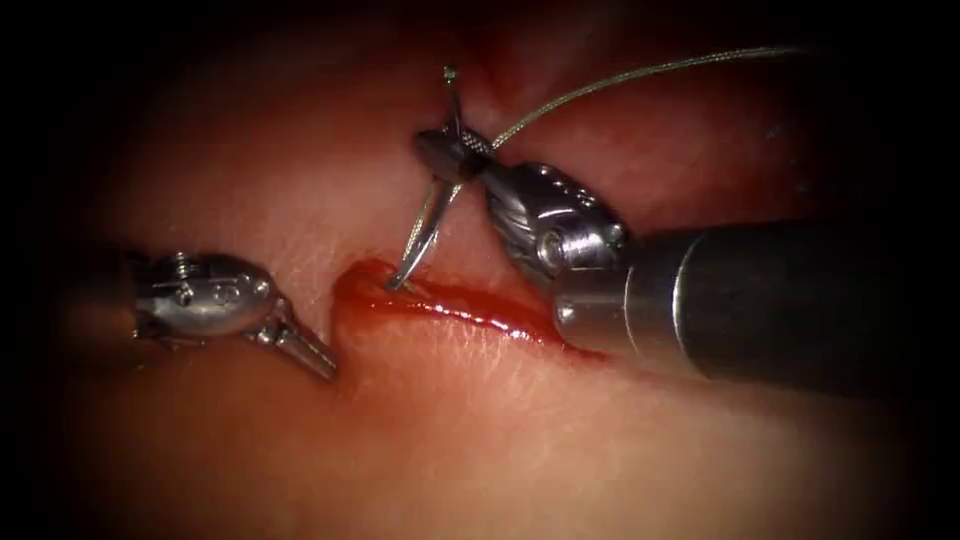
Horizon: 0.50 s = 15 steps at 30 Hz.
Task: Wound Closure
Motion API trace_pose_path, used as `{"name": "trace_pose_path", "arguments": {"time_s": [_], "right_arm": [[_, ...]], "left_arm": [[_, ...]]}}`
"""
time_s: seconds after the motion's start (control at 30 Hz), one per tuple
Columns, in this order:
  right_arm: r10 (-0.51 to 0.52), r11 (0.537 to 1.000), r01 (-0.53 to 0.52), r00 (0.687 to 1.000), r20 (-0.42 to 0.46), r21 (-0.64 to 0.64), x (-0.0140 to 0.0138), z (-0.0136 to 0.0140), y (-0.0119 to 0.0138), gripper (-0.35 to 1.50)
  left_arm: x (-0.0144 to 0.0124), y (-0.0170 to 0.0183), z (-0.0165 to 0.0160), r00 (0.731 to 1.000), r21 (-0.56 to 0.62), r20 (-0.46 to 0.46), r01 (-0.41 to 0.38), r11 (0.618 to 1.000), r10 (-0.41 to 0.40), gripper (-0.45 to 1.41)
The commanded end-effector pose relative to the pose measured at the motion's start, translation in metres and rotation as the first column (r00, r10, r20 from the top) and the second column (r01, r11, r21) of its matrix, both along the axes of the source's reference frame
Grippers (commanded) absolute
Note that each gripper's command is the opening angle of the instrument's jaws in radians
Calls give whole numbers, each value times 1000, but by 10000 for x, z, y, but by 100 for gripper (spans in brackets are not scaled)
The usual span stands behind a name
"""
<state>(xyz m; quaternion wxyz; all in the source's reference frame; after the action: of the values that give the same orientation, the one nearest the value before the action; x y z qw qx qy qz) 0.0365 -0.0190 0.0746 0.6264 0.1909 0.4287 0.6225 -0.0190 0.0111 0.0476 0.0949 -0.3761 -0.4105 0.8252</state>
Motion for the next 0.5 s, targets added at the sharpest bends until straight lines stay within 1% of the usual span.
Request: {"name": "trace_pose_path", "arguments": {"time_s": [0.03, 0.2, 0.43, 0.5], "right_arm": [[7, 1000, -7, 1000, -9, 14, 9, -1, -2, -35], [32, 998, -31, 999, -25, 58, 11, -4, -6, -35], [124, 977, -110, 990, -70, 180, 10, -6, -9, -35], [138, 971, -118, 987, -83, 210, 11, -6, -12, -35]], "left_arm": [[-5, 0, 7, 1000, 0, 2, 0, 1000, 0, -35], [-4, 0, 7, 1000, 0, 2, -1, 1000, 1, -37], [-2, 0, 7, 1000, 0, 3, -3, 1000, 3, -37], [-2, 0, 7, 1000, 0, 3, -3, 1000, 3, -37]]}}
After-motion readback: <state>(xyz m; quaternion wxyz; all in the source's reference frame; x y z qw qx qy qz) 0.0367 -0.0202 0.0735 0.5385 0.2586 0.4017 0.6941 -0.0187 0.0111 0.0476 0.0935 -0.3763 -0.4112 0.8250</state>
